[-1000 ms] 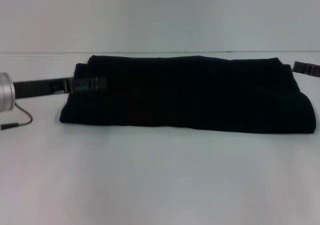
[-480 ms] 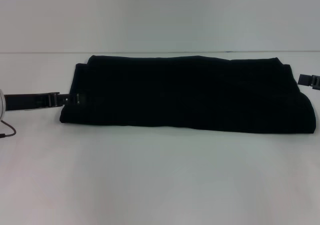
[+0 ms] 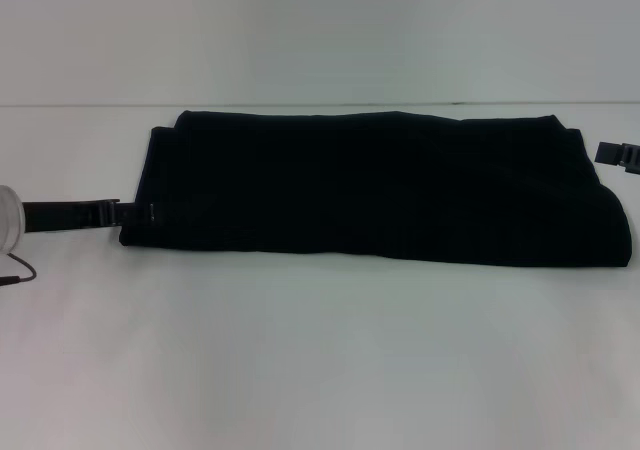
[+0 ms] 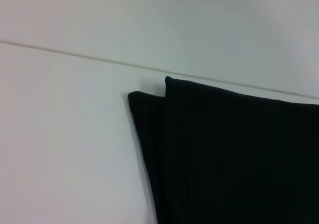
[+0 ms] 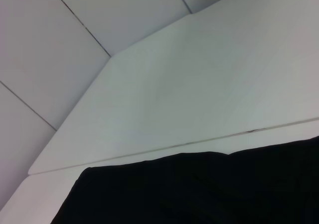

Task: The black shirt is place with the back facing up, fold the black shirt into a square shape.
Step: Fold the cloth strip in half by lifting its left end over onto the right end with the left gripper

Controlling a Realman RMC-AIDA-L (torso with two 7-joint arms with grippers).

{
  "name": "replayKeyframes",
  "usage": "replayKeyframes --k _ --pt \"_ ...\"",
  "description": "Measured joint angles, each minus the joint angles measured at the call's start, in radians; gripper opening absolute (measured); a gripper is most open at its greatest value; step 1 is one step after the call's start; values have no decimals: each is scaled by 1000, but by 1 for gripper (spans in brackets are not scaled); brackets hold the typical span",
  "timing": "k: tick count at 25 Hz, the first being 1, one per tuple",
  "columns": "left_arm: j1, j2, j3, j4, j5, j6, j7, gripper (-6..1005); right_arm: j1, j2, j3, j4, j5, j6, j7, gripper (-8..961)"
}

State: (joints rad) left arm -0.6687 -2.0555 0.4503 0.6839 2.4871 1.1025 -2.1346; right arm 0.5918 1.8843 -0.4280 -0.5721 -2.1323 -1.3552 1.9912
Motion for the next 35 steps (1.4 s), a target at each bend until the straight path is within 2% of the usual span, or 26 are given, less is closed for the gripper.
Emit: replayKeyframes --k 8,18,24,30,35 --pt "-4 -3 59 -13 1 -6 0 860 -1 1 0 1 0 15 1 861" --pt "-4 -5 65 -6 3 -7 16 853 -10 2 0 2 0 15 1 856" --pt "-9 -4 67 -6 29 -11 14 645 -13 1 0 1 -20 14 4 853" --pt "-10 -3 68 -6 30 -17 13 380 -13 -2 0 -3 -63 14 22 853" --pt "-11 -3 68 -7 30 -20 13 288 -9 -13 0 -7 -102 17 59 853"
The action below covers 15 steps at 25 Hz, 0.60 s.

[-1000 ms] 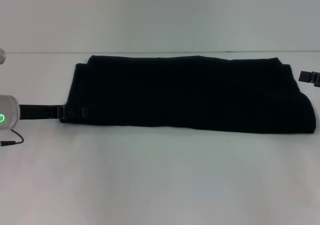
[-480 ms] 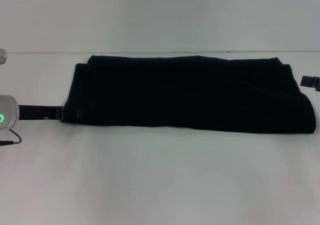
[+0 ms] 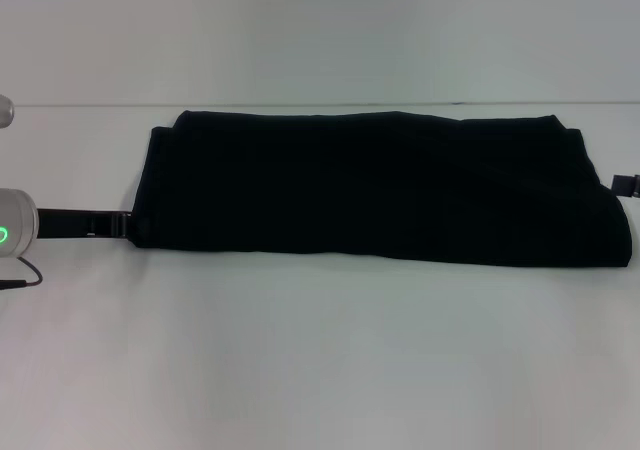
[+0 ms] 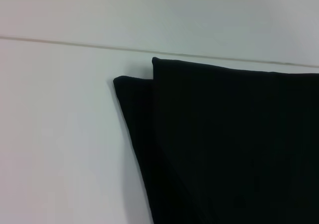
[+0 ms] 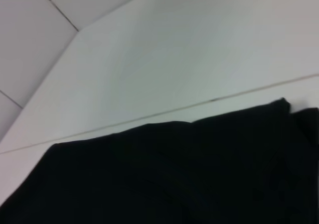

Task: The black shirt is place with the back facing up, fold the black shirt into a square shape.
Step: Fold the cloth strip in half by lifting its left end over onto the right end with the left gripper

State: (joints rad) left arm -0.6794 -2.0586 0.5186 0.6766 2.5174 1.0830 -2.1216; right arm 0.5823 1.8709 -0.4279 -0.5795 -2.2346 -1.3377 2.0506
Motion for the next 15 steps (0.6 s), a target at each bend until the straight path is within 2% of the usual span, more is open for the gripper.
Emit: replayKeyframes --k 6,11,15 --pt "-2 0 0 -2 -1 0 1 177 19 -8 0 5 -88 28 87 854" --pt "-10 0 0 -4 -1 -2 3 -1 42 -2 -18 32 -131 55 111 854" --pt "-14 0 3 -5 0 -7 3 -1 55 1 -57 68 -141 102 126 853"
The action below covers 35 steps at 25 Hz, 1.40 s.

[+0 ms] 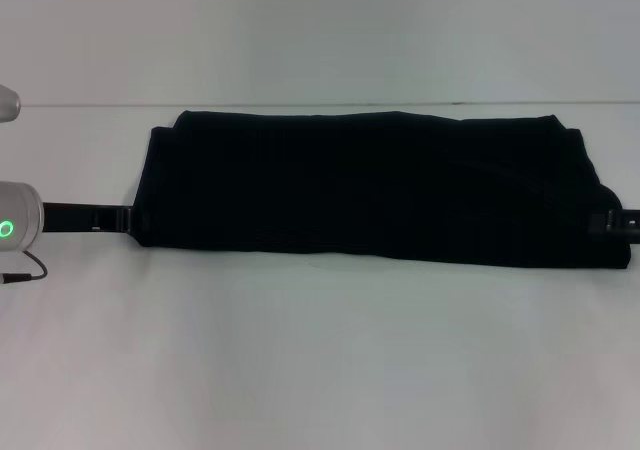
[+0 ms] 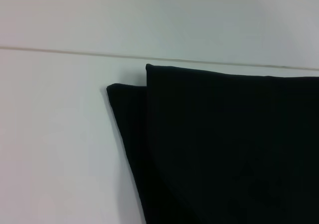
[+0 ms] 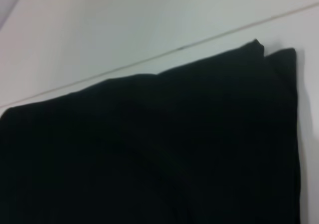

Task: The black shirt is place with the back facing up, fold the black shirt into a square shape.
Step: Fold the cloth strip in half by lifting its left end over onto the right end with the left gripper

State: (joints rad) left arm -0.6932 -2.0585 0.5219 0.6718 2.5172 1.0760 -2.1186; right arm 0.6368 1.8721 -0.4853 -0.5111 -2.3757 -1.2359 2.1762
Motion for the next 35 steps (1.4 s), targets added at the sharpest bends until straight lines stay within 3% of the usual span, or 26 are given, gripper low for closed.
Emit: replayKeyframes --k 13,22,28,35 --pt "-3 3 1 0 0 -5 -5 -2 -8 -3 -14 4 -1 54 16 852" --pt "-2 3 1 0 0 -14 -6 -2 16 10 -19 40 -1 89 9 828" --pt "-2 3 1 -1 0 -16 -5 -1 21 18 -52 60 3 105 14 613" --pt "-2 4 1 3 0 -16 -4 -2 -27 27 -31 -2 49 52 -12 399"
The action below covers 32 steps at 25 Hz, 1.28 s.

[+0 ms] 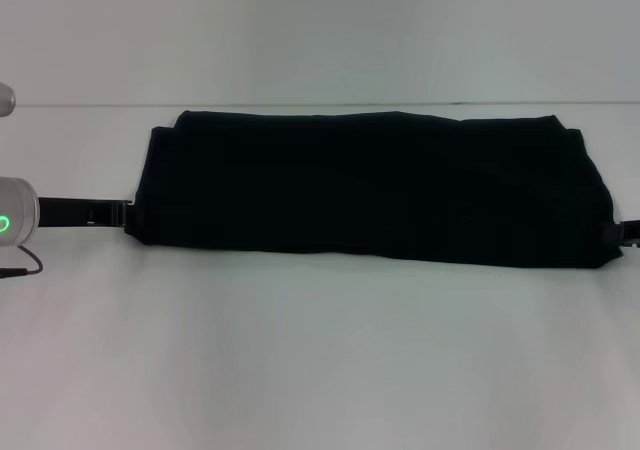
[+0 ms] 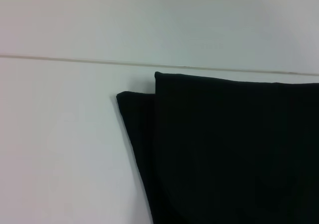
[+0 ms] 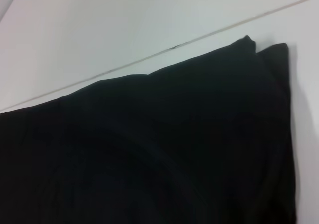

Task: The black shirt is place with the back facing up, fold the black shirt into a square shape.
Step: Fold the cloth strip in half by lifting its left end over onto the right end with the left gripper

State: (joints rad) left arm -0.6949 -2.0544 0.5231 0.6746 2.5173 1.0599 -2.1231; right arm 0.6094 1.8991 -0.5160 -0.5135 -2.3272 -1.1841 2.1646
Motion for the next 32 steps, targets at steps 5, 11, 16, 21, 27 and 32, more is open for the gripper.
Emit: replayKeyframes --k 5,11,16,21,27,32 --pt "3 1 0 3 0 1 0 -1 -14 -8 1 -2 0 -9 -5 181" --pt "16 -1 -4 9 0 19 3 -1 -32 -16 18 -5 0 -17 -16 22" --pt "38 -4 -14 43 -3 36 -1 -2 -48 -20 67 -7 0 -50 -51 6" --pt "51 0 -49 57 -1 65 6 -2 -68 -22 95 -14 0 -75 -69 15" --pt "56 -1 -49 60 0 65 6 -1 -84 -22 122 -17 0 -89 -84 26" --pt "60 0 -47 65 0 65 6 -1 -87 -19 128 -17 0 -91 -91 36"
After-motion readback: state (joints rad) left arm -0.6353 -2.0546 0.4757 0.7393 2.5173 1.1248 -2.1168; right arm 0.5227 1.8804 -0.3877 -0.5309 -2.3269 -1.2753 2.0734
